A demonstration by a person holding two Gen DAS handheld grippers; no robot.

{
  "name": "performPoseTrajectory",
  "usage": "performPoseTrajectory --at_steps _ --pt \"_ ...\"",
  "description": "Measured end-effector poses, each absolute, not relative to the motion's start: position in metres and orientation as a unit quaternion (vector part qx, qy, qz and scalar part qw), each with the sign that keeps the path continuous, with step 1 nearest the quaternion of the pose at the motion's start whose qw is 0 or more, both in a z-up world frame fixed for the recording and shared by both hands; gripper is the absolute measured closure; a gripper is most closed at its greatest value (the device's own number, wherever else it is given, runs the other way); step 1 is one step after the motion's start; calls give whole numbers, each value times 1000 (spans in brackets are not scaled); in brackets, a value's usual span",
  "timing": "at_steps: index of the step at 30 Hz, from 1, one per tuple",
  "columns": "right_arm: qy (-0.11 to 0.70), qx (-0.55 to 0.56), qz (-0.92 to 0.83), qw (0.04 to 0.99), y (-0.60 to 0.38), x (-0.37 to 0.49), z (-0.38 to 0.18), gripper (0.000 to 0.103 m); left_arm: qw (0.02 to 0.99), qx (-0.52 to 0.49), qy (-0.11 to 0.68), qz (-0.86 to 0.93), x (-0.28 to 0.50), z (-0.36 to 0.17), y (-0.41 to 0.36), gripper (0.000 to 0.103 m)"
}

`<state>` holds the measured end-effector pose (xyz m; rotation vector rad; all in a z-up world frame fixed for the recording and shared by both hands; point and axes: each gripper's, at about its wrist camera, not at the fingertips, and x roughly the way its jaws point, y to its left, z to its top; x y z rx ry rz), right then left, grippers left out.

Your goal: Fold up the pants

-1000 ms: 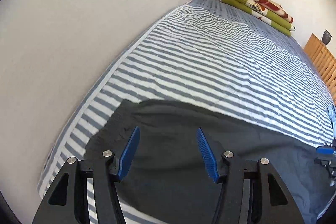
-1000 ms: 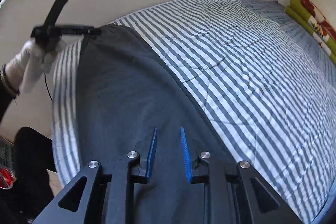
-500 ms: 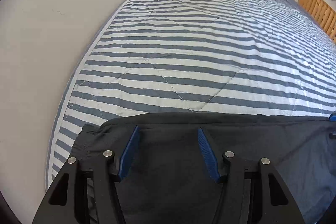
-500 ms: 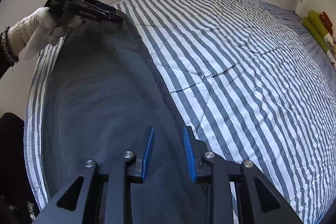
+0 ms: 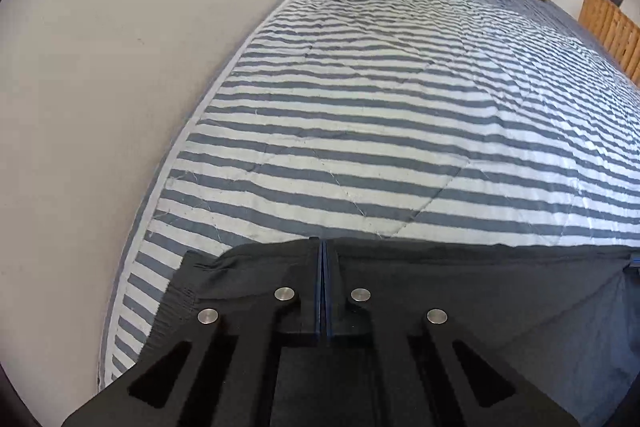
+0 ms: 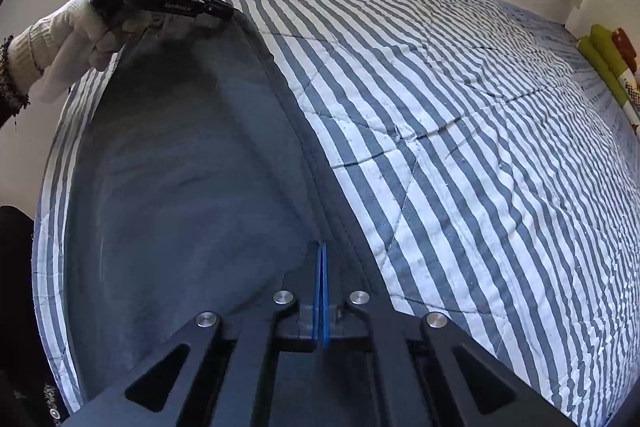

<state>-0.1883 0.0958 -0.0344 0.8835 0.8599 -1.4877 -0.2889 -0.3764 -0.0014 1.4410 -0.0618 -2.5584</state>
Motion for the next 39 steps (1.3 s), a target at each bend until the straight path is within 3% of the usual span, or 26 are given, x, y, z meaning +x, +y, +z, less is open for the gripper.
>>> performPoseTrajectory --at_steps 4,6,7,8,10,12,14,15,16,19,22,25,26,34,39 --pt "368 367 -647 557 98 -191 -30 103 65 499 -11 -864 -298 -1 -373 102" --pt "377 365 -638 564 97 -188 -31 102 50 512 -19 -857 -298 -4 -365 91" --pt "381 370 -631 566 96 -187 -32 102 47 518 -19 -854 -298 -8 -361 73" --pt "381 376 -626 567 96 -187 -33 99 41 522 -16 -852 -298 -11 -359 62" --pt "382 384 -623 564 92 -188 -35 89 29 533 -5 -846 -302 -20 -354 56" --pt "372 392 -625 563 91 -191 -37 79 32 536 -13 -843 -307 -32 -346 58" --pt "365 399 -625 562 91 -193 -38 79 51 522 -56 -849 -309 -40 -335 70" --pt "360 400 -628 562 94 -194 -37 79 61 517 -72 -851 -311 -40 -332 77" --pt "351 404 -628 566 97 -196 -34 79 78 517 -76 -849 -313 -41 -332 93" --pt "328 412 -635 566 119 -205 -20 79 73 513 -26 -855 -309 -30 -343 96" --pt "334 415 -637 557 140 -211 -17 78 78 483 7 -872 -289 0 -358 91" --pt "329 411 -649 549 153 -216 -10 78 113 453 81 -881 -251 32 -398 55" --pt "323 409 -652 551 155 -216 -5 78 121 449 103 -879 -240 38 -410 48" --pt "282 384 -640 603 109 -185 27 78 206 421 226 -854 -138 11 -445 43" --pt "263 372 -623 637 34 -146 36 78 212 406 296 -838 -125 -25 -442 44"
